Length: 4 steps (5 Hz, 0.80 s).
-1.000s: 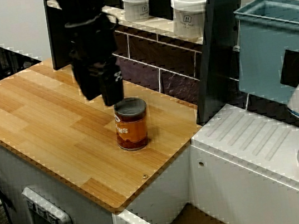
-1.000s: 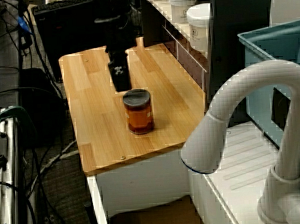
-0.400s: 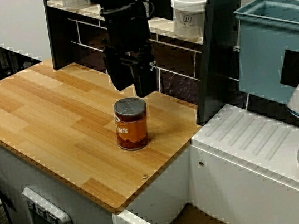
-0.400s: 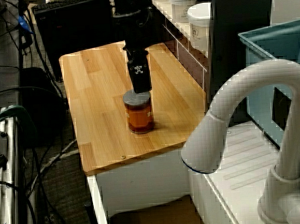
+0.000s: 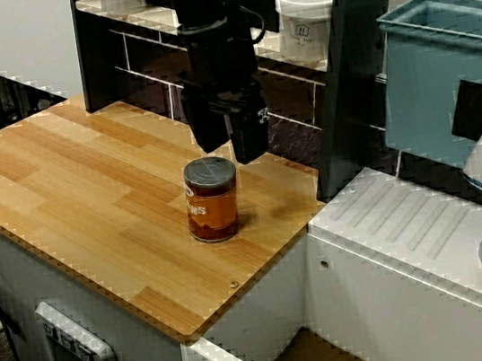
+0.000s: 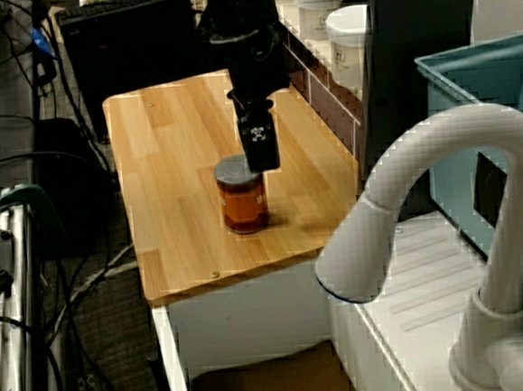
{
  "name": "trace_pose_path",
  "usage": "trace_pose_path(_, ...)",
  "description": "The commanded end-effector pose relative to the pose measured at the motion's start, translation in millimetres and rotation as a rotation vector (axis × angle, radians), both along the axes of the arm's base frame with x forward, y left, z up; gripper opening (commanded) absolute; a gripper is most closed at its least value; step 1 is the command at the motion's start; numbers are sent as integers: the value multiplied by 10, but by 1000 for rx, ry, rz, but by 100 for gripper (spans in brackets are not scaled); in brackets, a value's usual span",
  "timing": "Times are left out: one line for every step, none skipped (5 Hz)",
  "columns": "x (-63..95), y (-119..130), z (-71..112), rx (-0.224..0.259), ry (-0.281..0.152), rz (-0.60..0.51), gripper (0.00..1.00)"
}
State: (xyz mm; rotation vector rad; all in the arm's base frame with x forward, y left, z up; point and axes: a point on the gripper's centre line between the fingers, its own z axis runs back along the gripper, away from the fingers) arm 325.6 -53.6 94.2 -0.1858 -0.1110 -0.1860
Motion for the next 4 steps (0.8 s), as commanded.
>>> trace_pose_path(0, -39, -13, 20, -15, 7, 100)
trace_pose_path(37, -4, -124, 40, -6, 15, 100)
trace_pose_path(30, 18, -186, 55, 6, 9, 100)
trace_pose_path(-33, 54, -213, 63, 6, 5, 100)
